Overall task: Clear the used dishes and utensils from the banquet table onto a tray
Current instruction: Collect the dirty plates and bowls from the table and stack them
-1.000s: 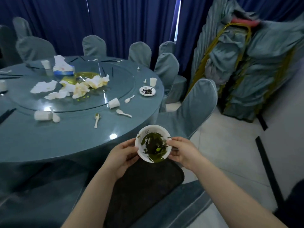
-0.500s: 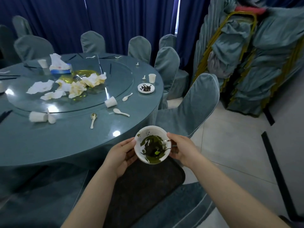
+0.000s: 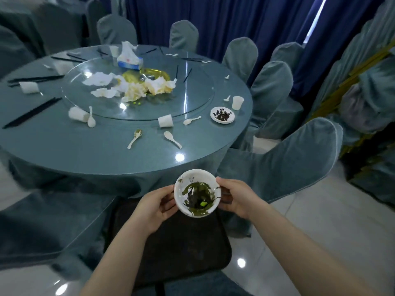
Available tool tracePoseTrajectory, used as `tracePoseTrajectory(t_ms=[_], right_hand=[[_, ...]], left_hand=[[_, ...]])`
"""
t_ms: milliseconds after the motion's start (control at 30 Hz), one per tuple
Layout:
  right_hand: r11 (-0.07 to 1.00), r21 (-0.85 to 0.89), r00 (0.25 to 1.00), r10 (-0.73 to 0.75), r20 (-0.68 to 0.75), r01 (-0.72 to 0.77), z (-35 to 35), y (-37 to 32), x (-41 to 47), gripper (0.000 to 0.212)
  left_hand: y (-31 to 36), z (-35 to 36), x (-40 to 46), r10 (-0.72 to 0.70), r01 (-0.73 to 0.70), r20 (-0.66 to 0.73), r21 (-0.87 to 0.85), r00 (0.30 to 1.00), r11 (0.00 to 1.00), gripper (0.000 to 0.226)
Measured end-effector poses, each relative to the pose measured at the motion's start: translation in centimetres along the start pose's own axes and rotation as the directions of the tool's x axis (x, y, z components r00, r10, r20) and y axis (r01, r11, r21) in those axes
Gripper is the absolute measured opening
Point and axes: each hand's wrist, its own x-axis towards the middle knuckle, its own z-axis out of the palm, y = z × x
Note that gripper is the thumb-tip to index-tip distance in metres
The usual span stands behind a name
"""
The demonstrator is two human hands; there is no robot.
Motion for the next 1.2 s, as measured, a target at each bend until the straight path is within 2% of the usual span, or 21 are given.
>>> tracePoseTrajectory(t_ms=[167,367,567,667,767,900,1200], right_hand=[[0.988,-0.149,0.984,0.065,0.165,-0.04,-0.9,0.6,0.0,0.021],[0.959,-0.282,0.986,0.045,0.163,0.003,-1.8,1.4,0.6,0.022],[0.761,-0.633,0.981,-0.028,0.192,0.145,-3.2,0.9,3.9,0.008],[0.697,-0.703,0.969,0.044,0.242,0.144,-5.2,0.0,6.3,0.008],[0.65,-0.736,0.953,0.061,0.296,0.187,-8.5,-1.3,8.6,0.008],[0.603,-0.748,0.943,-0.026,0.33,0.278,-12.6,-3.3,11.2,0.005],[0.743,-0.616,0.956,-0.113,0.271,0.262,-13.8,-5.9,14.9,0.007]], left_hand=[[-1.3,0.0,-0.3,0.01,-0.014,-0.051,-0.082,0.999,0.997,0.022],[-1.8,0.2,-0.1,0.036,-0.039,-0.041,-0.085,0.999,0.996,0.027],[-2.4,2.1,1.5,0.079,-0.081,-0.059,-0.028,0.995,0.996,0.026],[-3.1,4.1,2.8,0.114,-0.118,-0.121,-0.026,0.986,0.993,0.029],[-4.6,7.2,4.0,0.137,-0.153,-0.182,-0.077,0.974,0.985,0.031],[-6.4,11.3,4.9,0.148,-0.172,-0.227,-0.088,0.962,0.981,0.031],[-6.2,13.0,5.3,0.213,-0.269,-0.352,-0.118,0.912,0.956,0.026]])
